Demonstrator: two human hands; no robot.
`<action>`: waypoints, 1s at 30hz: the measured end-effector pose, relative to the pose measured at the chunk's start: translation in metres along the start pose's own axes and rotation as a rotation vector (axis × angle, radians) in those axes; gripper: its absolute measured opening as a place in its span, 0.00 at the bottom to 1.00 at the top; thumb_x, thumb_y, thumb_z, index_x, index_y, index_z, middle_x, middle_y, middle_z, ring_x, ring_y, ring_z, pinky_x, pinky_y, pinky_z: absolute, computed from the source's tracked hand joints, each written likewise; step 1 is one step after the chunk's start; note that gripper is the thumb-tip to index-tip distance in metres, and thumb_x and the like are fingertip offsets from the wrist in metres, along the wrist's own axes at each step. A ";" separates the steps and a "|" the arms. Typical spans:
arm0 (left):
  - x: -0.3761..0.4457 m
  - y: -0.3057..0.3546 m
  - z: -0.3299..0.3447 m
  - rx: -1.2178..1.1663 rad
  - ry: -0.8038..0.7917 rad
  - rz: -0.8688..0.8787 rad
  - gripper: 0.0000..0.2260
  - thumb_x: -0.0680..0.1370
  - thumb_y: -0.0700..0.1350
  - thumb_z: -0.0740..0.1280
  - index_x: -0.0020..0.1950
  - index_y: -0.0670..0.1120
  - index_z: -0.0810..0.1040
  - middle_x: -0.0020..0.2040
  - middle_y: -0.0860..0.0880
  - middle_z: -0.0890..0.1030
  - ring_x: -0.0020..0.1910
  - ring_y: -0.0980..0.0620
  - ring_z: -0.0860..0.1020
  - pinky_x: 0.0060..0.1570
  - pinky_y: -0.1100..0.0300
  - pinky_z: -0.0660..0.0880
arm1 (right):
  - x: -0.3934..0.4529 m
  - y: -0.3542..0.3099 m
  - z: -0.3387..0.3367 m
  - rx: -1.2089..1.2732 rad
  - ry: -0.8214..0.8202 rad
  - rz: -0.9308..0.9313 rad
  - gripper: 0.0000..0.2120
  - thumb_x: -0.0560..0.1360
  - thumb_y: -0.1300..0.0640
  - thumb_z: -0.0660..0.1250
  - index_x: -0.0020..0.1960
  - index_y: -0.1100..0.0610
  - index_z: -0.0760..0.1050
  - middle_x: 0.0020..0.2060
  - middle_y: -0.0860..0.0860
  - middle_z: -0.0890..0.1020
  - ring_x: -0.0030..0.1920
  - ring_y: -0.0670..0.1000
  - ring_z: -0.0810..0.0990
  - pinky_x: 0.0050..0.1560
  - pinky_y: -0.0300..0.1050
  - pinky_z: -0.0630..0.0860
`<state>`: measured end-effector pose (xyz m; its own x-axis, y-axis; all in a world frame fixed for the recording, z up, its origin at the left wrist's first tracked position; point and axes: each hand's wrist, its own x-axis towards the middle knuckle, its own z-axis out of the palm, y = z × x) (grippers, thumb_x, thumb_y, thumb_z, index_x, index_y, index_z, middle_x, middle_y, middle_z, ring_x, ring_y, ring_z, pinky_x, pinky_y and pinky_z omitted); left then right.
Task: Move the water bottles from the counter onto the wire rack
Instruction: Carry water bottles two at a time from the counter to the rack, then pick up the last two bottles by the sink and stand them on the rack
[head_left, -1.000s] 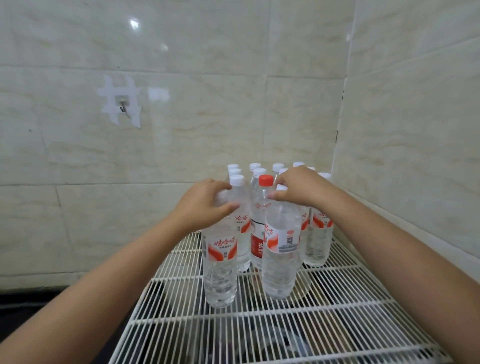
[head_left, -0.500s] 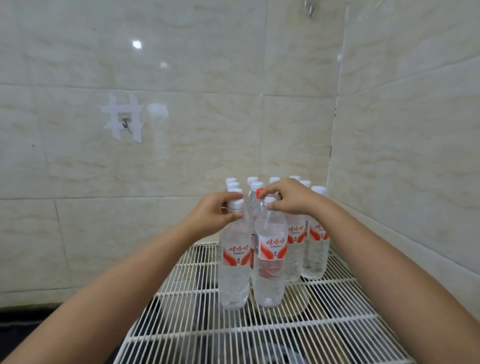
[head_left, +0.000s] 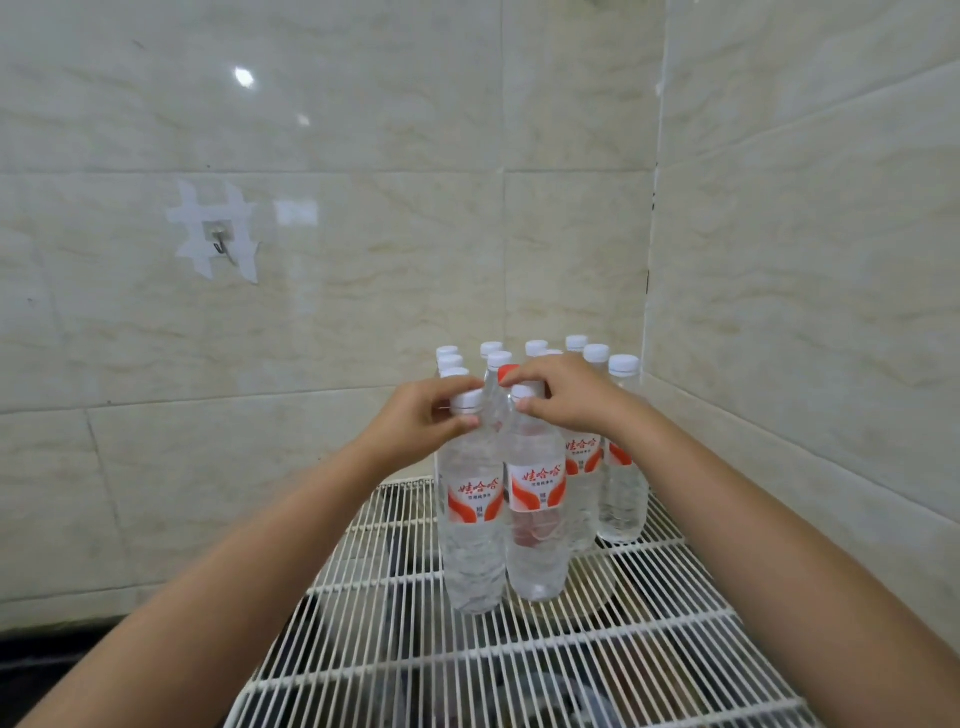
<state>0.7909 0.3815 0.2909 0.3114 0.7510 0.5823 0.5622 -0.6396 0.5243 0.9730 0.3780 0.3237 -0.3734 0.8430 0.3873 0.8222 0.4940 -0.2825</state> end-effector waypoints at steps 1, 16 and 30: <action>0.001 -0.001 0.001 -0.010 -0.010 -0.013 0.19 0.72 0.33 0.69 0.63 0.36 0.73 0.55 0.49 0.76 0.50 0.67 0.75 0.46 0.84 0.69 | -0.001 0.001 0.001 -0.003 0.015 0.002 0.18 0.76 0.59 0.62 0.66 0.55 0.71 0.67 0.52 0.74 0.66 0.51 0.71 0.59 0.38 0.65; -0.001 0.022 -0.007 0.469 -0.015 -0.042 0.17 0.80 0.47 0.55 0.64 0.42 0.74 0.63 0.45 0.77 0.61 0.47 0.75 0.55 0.60 0.72 | -0.009 -0.008 0.018 -0.122 0.112 -0.068 0.21 0.79 0.53 0.57 0.70 0.54 0.65 0.71 0.53 0.65 0.71 0.54 0.62 0.72 0.49 0.58; -0.163 -0.003 -0.131 1.055 0.025 -0.648 0.17 0.80 0.40 0.53 0.68 0.43 0.66 0.70 0.43 0.67 0.68 0.43 0.65 0.64 0.50 0.67 | -0.004 -0.188 0.079 0.020 0.266 -0.335 0.18 0.76 0.54 0.59 0.63 0.59 0.73 0.65 0.57 0.73 0.66 0.57 0.68 0.67 0.49 0.59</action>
<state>0.6375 0.2392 0.2757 -0.2626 0.8687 0.4199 0.9527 0.3024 -0.0298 0.7856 0.2991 0.3057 -0.4923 0.5521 0.6729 0.6649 0.7374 -0.1186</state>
